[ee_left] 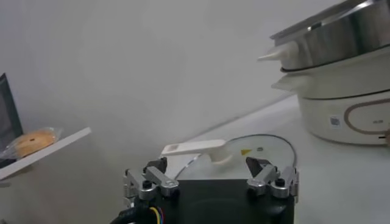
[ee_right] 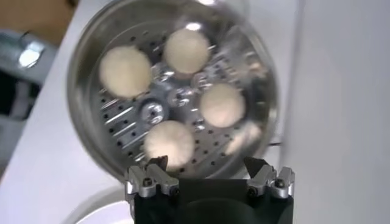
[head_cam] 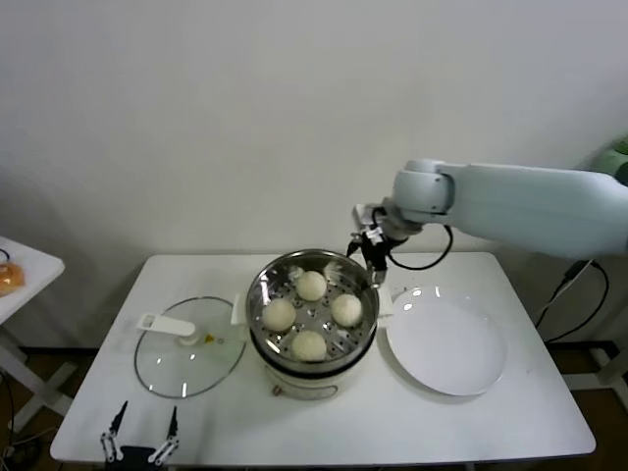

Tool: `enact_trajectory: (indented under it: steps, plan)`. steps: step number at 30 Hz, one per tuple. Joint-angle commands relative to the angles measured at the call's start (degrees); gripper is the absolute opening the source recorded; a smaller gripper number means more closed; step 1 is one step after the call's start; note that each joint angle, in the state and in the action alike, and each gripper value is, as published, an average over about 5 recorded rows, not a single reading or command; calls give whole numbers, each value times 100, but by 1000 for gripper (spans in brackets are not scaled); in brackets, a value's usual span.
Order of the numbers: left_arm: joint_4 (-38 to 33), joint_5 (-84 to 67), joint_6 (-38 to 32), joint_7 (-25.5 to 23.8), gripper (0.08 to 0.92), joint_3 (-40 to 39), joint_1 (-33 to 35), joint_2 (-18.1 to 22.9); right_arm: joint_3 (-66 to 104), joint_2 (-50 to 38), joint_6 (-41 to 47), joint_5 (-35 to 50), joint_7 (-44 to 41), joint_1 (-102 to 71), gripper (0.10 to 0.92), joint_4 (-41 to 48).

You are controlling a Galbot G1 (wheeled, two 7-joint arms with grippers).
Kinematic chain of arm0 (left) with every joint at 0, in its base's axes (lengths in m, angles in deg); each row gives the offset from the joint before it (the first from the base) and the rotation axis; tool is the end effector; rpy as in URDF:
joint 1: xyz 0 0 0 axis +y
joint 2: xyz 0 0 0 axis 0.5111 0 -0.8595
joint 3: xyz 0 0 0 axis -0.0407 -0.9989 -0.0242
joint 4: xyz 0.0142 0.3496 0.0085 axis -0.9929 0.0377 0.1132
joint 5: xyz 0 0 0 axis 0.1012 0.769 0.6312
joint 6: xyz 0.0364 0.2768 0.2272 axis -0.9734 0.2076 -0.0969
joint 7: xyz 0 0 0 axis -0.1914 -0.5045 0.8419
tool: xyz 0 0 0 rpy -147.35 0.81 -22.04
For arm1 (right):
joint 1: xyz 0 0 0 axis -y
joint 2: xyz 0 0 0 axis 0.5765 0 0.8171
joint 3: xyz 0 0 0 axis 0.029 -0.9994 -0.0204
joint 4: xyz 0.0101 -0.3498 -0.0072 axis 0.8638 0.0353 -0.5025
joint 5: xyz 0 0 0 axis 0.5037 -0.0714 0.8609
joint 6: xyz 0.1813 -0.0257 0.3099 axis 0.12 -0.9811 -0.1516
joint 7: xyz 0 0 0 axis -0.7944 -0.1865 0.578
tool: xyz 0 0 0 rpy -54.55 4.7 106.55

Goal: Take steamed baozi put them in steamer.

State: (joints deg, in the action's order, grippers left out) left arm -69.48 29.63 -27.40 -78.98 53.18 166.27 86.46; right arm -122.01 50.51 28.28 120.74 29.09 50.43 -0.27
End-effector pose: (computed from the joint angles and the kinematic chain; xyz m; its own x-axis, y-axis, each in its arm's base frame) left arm 0.0597 0.0980 -0.4038 -0.9830 -0.1155 0.1430 -0.0473 0.9108 0.4101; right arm 0.5163 0.0272 -0.0284 -0.2640 -0.3385 0.9032 -0.9330 -0.1479 -0.3282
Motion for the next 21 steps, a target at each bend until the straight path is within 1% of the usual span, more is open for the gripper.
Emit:
enact_trajectory:
  steps: [1, 7, 11, 16, 21]
  plan:
    - [13, 75, -6, -4, 823, -46, 4, 1, 2578, -2303, 187, 160, 2095, -1859, 823, -1240]
    - [20, 117, -22, -4, 823, -139, -17, 13, 5255, -3051, -76, -11, 3309, -4643, 823, -1757]
    - [21, 123, -30, -4, 823, -191, -37, 11, 6788, -3225, -461, -61, 4128, -6456, 823, -2127]
    - [-13, 132, -25, -15, 823, -224, -36, -9, 9758, -2851, -692, -187, 4537, -9622, 823, -2861]
    - [-53, 122, -4, -24, 823, -239, -31, -10, 11542, -1923, -1298, -606, 4565, -11798, 823, -3192]
